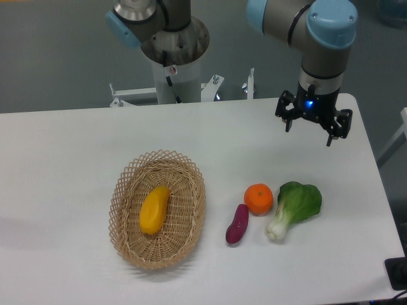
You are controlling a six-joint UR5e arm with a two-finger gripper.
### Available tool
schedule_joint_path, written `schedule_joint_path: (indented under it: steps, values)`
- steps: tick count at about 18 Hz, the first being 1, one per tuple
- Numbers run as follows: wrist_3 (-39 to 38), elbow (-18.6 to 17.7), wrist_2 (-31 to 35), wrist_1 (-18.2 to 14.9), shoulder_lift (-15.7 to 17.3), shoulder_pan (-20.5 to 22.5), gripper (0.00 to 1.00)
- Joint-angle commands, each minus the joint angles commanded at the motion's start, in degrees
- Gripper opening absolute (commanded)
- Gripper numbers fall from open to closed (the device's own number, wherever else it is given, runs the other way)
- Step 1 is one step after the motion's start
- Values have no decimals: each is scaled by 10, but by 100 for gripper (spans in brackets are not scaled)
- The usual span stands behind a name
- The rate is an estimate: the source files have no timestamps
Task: Pick up the mango from the basket
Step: 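Move the open gripper over the wicker basket toward the yellow mango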
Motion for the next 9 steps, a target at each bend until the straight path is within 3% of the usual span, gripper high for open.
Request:
schedule_joint_path:
  steps: [5, 9]
  values:
    - [0, -14, -4, 2, 8, 1, 100]
    - [-30, -39, -16, 2, 32, -10, 100]
